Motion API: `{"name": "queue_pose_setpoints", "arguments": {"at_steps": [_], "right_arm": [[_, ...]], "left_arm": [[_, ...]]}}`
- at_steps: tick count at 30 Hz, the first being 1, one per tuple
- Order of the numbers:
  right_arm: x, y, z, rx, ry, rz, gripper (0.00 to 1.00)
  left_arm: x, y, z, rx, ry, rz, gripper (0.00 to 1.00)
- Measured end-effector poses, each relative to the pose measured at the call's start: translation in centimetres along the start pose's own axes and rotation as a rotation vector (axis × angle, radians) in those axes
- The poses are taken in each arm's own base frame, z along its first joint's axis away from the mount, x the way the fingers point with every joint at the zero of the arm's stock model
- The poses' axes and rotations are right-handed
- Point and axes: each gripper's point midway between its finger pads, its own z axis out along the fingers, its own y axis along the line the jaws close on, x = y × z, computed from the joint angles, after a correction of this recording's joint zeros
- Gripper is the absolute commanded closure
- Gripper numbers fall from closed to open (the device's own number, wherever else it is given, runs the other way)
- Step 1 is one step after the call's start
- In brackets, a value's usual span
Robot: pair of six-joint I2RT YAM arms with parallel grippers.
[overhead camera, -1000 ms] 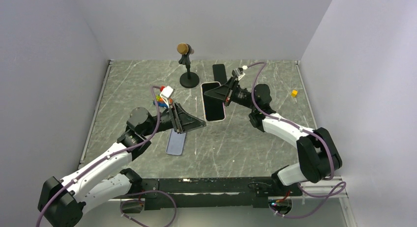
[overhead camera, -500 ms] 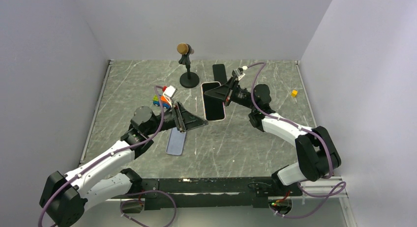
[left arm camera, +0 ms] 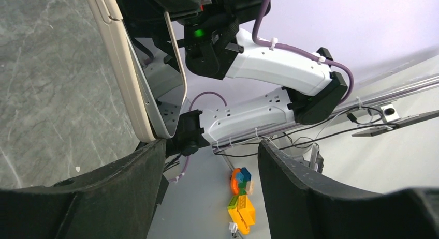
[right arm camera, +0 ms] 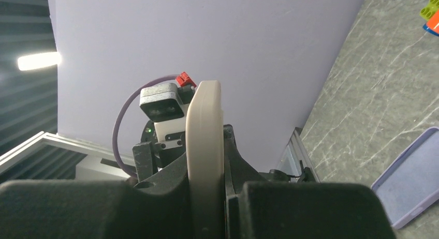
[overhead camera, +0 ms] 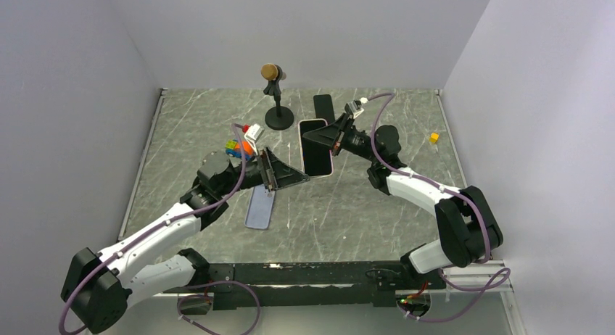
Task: Take the phone out of the phone case
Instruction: Remove the phone case from the phone.
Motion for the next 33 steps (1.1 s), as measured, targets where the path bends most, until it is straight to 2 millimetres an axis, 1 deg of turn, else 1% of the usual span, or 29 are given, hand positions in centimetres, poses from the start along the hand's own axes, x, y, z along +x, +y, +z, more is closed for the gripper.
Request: {"name": "queue_pose_setpoints", "arguments": {"at_steps": [7, 14, 17, 20, 22, 25, 28, 31, 33], "right_arm": [[-0.4, 0.1, -0.1, -0.015, -0.031, -0.01, 1.0], [-0.3, 0.2, -0.1, -0.019, -0.03, -0.016, 1.0], [-0.4, 0.1, -0.1, -0.019, -0.033, -0.018, 1.0], [-0.3, 0.1, 0.0, -0.019, -0.032, -0.019, 1.0], [0.0, 0.0, 0.1, -0.018, -0.026, -0.027, 1.0], [0.3, -0.3, 0.4, -0.014, -0.021, -0.028, 1.0], [0.3, -0.4, 0.5, -0.013, -0.026, -0.031, 1.0], [0.4, -0.3, 0.7, -0.02, -0.03, -0.036, 1.0], [0.4, -0.3, 0.9, -0.024, -0.037, -0.041, 1.0]], "left_arm": [[-0.3, 0.9, 0.3, -0.042, 0.015, 0.006, 0.32], [-0.2, 1.4, 0.2, -0.063, 0.021, 0.02, 0.36], [-0.3, 1.5, 0.4, -0.07, 0.027, 0.023, 0.43], [-0.5, 1.7, 0.7, -0.078, 0.032, 0.024, 0.53], [-0.5, 2.2, 0.9, -0.095, 0.039, 0.016, 0.6], [-0.7, 3.0, 0.9, -0.121, 0.042, 0.01, 0.66], [-0.9, 3.3, 0.9, -0.128, 0.04, 0.006, 0.73], [-1.1, 3.5, 0.8, -0.13, 0.036, -0.008, 0.78], [-1.3, 3.5, 0.8, -0.129, 0.028, -0.017, 0.78]]}}
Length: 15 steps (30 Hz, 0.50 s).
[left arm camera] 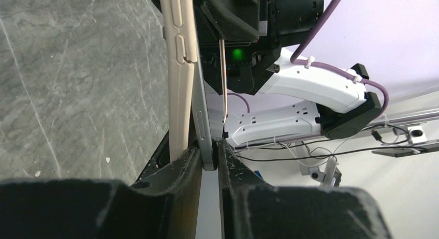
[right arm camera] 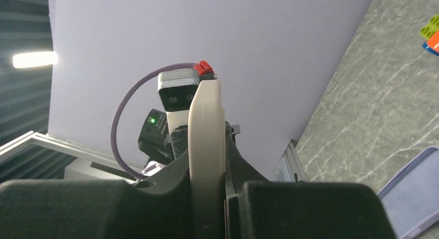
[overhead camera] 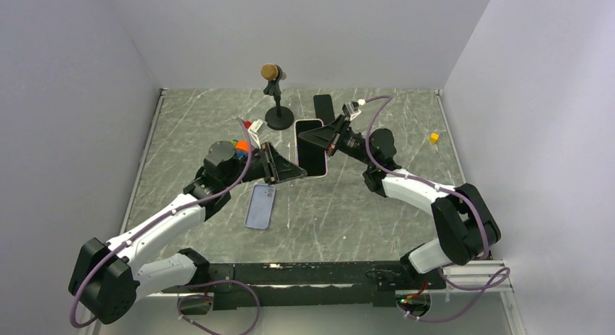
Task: Take the phone out of the phone case
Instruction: Remove the phone case from the phone.
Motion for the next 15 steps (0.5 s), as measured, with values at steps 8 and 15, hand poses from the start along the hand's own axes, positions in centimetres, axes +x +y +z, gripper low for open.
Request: {"name": "queue_pose_setpoints", "arguments": {"at_steps": [8, 15], "right_arm": [[0.6, -1.1, 0.9, 0.017, -0.012, -0.021, 1.0], [1.1, -1.3, 1.2, 0.022, -0.002, -0.067, 0.75]], "left_arm": [[-0.3, 1.4, -0.6, 0.005, -0.042, -0.06, 0.79], [-0.1, 1.7, -1.0, 0.01, -0.028, -0.063, 1.0]]}}
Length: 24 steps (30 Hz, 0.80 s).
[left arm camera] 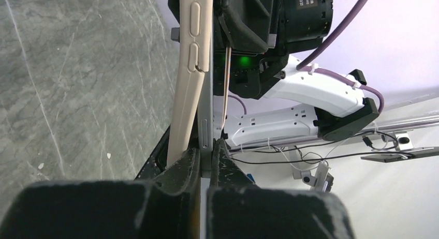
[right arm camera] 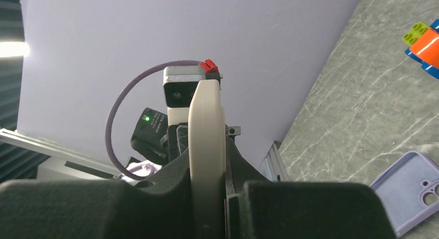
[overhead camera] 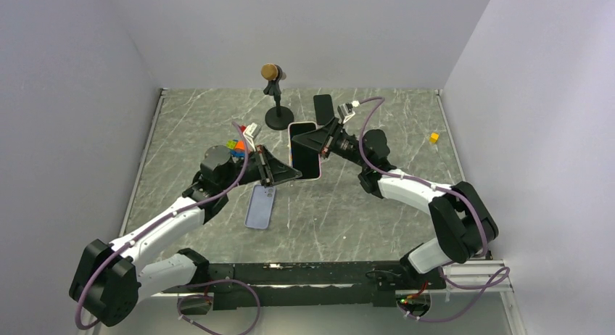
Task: Take the phone out of the phone case
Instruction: Remove the phone case from the phone.
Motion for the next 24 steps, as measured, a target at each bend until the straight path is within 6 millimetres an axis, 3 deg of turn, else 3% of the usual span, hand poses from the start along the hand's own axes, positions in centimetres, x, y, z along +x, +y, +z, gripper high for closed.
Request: {"name": "queue_pose_setpoints", "arguments": {"at_steps": [3, 5, 7, 9, 15, 20, 24], "right_arm": [[0.4, -0.2, -0.1, 0.034, 0.019, -0.024, 0.41], [2.8, -0.6, -0.7, 0.081, 0.117, -0.045, 0.29], [5.3, -0.7, -1.6, 0.117, 0.214, -0.07, 0.26], [6.7, -0.9, -3.0, 0.156, 0.282, -0.097, 0.25], [5.7, -1.7, -6.0, 0.214, 0.327, -0.154, 0.31], [6.3, -0.5, -6.1, 0.163, 0.382, -0.184, 0.42], [5.6, 1.3, -5.2, 0.104, 0.393, -0.234, 0.55]], "left_arm": [[-0.1, 0.2, -0.2, -0.012, -0.009, 0.025, 1.0], [-0.8, 0.5, -0.4, -0.04, -0.056, 0.061, 1.0], [-2.1, 0.7, -0.9, -0.07, -0.126, 0.108, 1.0], [-3.2, 0.3, -1.7, -0.083, -0.18, 0.146, 1.0], [-4.8, -1.2, -3.4, -0.059, -0.257, 0.212, 1.0], [-4.5, -1.4, -3.6, -0.044, -0.231, 0.212, 1.0], [-3.9, -1.7, -3.6, -0.026, -0.2, 0.209, 1.0]]}}
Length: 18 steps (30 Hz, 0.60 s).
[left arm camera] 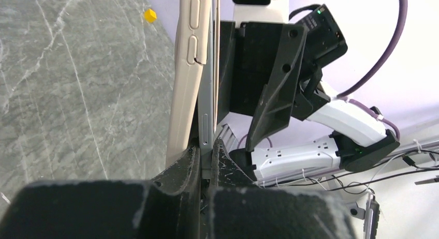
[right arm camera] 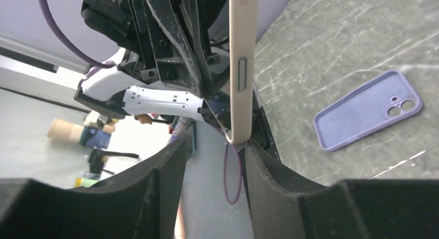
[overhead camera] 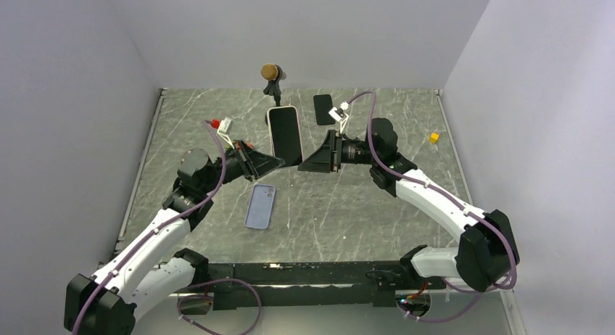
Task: Take the phone out of the phone case
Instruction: Remove the phone case from the phone.
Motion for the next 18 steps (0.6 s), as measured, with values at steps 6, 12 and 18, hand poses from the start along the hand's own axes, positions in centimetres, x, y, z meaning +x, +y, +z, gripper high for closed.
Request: {"name": "queue_pose_setpoints", "arguments": {"at_steps": [6, 12, 18], "right_arm": [[-1.3, -0.3, 1.1, -0.016, 0.005, -0.019, 0.75], [-1.2, 0.0, 1.3, -0.047, 0.021, -0.041, 0.88], [-1.2, 1.0, 1.2, -0.109, 0.028, -0.105, 1.0]], "left_arm": [[-0.1, -0.7, -0.1, 0.03, 0.005, 0.009, 1.0], [0.0, -0.9, -0.2, 0.039, 0.02, -0.016, 1.0], [-0.2, -1.8, -0.6, 0.078, 0.033, -0.06, 1.0]]}}
